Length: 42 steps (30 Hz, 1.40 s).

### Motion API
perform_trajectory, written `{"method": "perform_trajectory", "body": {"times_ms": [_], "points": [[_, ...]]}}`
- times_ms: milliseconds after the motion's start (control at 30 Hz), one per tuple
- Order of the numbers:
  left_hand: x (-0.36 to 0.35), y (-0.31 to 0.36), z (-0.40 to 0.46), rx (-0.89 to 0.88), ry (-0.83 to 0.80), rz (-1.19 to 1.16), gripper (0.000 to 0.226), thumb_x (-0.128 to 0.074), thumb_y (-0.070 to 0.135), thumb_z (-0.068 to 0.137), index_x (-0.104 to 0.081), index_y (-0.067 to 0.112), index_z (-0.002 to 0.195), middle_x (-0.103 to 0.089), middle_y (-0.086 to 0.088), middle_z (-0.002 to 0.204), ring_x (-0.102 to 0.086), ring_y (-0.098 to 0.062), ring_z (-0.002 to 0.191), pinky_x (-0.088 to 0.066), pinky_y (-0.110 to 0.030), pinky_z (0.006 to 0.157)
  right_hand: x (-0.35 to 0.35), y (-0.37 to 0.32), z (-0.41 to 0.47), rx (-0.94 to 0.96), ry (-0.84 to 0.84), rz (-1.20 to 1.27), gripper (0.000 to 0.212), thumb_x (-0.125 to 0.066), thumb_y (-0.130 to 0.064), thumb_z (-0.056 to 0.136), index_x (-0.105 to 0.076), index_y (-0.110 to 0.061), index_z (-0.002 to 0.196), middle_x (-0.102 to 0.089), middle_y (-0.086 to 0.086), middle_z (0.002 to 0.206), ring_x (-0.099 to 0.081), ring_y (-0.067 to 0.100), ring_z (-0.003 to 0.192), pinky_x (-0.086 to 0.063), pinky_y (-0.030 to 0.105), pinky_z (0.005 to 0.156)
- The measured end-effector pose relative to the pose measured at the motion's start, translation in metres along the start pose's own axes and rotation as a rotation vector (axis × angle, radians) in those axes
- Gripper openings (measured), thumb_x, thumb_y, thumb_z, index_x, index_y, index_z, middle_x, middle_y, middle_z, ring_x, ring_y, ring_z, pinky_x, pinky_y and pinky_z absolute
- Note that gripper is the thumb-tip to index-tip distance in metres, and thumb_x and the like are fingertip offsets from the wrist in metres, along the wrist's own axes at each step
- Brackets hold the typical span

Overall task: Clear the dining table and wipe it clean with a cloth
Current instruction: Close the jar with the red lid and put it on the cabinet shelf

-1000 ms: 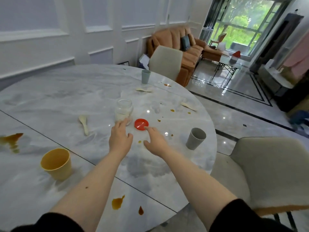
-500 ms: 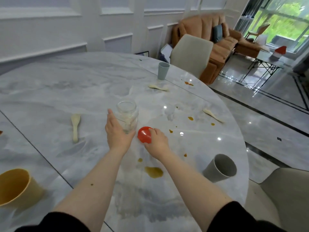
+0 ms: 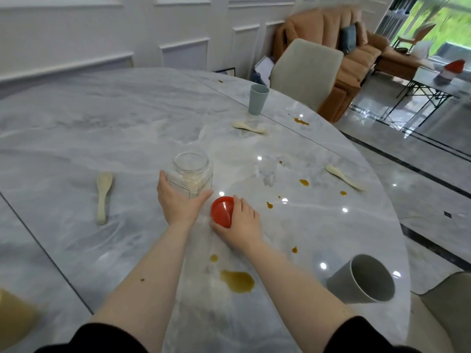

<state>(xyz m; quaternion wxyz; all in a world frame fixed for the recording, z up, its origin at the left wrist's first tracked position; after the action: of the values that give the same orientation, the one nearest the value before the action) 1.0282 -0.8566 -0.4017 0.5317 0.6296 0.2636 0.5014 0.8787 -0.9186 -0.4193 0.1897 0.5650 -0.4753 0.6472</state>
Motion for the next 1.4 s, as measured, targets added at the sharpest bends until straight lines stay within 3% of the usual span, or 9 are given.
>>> {"method": "perform_trajectory", "body": {"times_ms": [167, 300, 433, 600, 767, 967, 1167, 1300, 1400], "points": [[-0.004, -0.005, 0.014, -0.020, -0.016, -0.038, 0.120, -0.092, 0.030, 0.049, -0.022, 0.006, 0.143, -0.032, -0.008, 0.147, -0.031, -0.020, 0.136, -0.026, -0.029, 0.113, -0.002, 0.000, 0.007, 0.006, 0.039, -0.003, 0.092, -0.057, -0.060, 0.079, -0.018, -0.015, 0.148, -0.031, 0.003, 0.150, -0.028, 0.020, 0.138, -0.018, 0.035, 0.115], [-0.003, -0.003, 0.017, -0.029, -0.012, 0.029, 0.091, -0.091, 0.030, 0.049, -0.037, 0.003, 0.117, -0.050, -0.008, 0.113, -0.051, -0.018, 0.100, -0.039, -0.025, 0.083, 0.001, 0.000, 0.008, -0.033, 0.095, 0.079, 0.091, -0.063, -0.058, 0.073, -0.025, -0.017, 0.144, -0.040, 0.003, 0.139, -0.037, 0.022, 0.129, -0.028, 0.034, 0.109], [0.002, 0.002, 0.013, -0.028, -0.002, 0.050, 0.084, -0.091, 0.030, 0.048, -0.035, 0.006, 0.105, -0.045, -0.002, 0.100, -0.048, -0.017, 0.088, -0.038, -0.025, 0.074, 0.012, -0.002, 0.006, -0.047, 0.092, 0.157, 0.094, -0.069, -0.052, 0.072, -0.022, -0.018, 0.145, -0.037, 0.003, 0.139, -0.038, 0.024, 0.127, -0.033, 0.035, 0.106], [0.016, 0.005, -0.006, 0.020, 0.035, 0.048, 0.085, -0.091, 0.030, 0.045, -0.035, 0.006, 0.104, -0.046, -0.003, 0.095, -0.054, -0.026, 0.087, -0.041, -0.031, 0.071, 0.032, -0.014, -0.001, -0.018, 0.115, 0.208, 0.096, -0.073, -0.043, 0.071, -0.021, -0.016, 0.146, -0.036, 0.005, 0.139, -0.036, 0.024, 0.128, -0.035, 0.037, 0.106], [0.044, 0.016, -0.030, 0.025, -0.003, 0.034, 0.081, -0.090, 0.026, 0.049, -0.032, 0.008, 0.102, -0.045, -0.003, 0.097, -0.049, -0.020, 0.083, -0.037, -0.028, 0.070, 0.058, -0.028, -0.018, -0.005, 0.205, 0.179, 0.100, -0.077, -0.037, 0.067, -0.020, -0.016, 0.146, -0.035, 0.005, 0.140, -0.034, 0.025, 0.128, -0.032, 0.034, 0.107], [0.107, 0.038, -0.065, -0.044, -0.062, 0.027, 0.081, -0.091, 0.027, 0.048, -0.028, 0.013, 0.097, -0.045, 0.000, 0.095, -0.049, -0.019, 0.079, -0.036, -0.027, 0.066, 0.106, -0.073, -0.060, 0.229, 0.250, 0.050, 0.100, -0.079, -0.022, 0.066, -0.021, -0.014, 0.147, -0.035, 0.005, 0.142, -0.033, 0.026, 0.126, -0.030, 0.034, 0.107], [0.177, 0.050, -0.105, -0.097, -0.136, -0.011, 0.081, -0.091, 0.021, 0.045, -0.030, 0.013, 0.097, -0.048, -0.002, 0.097, -0.052, -0.020, 0.084, -0.037, -0.021, 0.064, 0.136, -0.134, -0.124, 0.485, 0.194, -0.172, 0.095, -0.075, -0.016, 0.068, -0.022, -0.016, 0.147, -0.037, 0.003, 0.141, -0.029, 0.026, 0.130, -0.026, 0.036, 0.109], [0.224, 0.049, -0.129, -0.161, -0.198, -0.001, 0.084, -0.091, 0.025, 0.042, -0.031, 0.014, 0.099, -0.052, -0.005, 0.099, -0.055, -0.023, 0.090, -0.041, -0.027, 0.070, 0.145, -0.173, -0.161, 0.563, 0.043, -0.148, 0.101, -0.081, -0.017, 0.061, -0.025, -0.019, 0.144, -0.038, 0.002, 0.138, -0.027, 0.024, 0.133, -0.024, 0.034, 0.113], [0.260, 0.047, -0.146, -0.207, -0.250, 0.052, 0.086, -0.090, 0.033, 0.041, -0.030, 0.016, 0.101, -0.049, -0.004, 0.101, -0.053, -0.022, 0.092, -0.041, -0.026, 0.069, 0.155, -0.201, -0.196, 0.575, -0.060, -0.087, 0.101, -0.085, -0.016, 0.057, -0.026, -0.021, 0.139, -0.041, 0.001, 0.135, -0.036, 0.021, 0.126, -0.034, 0.032, 0.106]]}}
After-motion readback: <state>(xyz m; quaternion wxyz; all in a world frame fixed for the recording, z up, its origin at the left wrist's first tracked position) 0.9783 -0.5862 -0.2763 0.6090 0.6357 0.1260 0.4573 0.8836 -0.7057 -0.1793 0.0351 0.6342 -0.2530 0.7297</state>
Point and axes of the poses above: each hand's wrist, its own z-axis towards the middle knuckle, its own x-axis out of the back of the hand, y = z × x, the point moved 3 cm from there along z, towards the middle knuckle
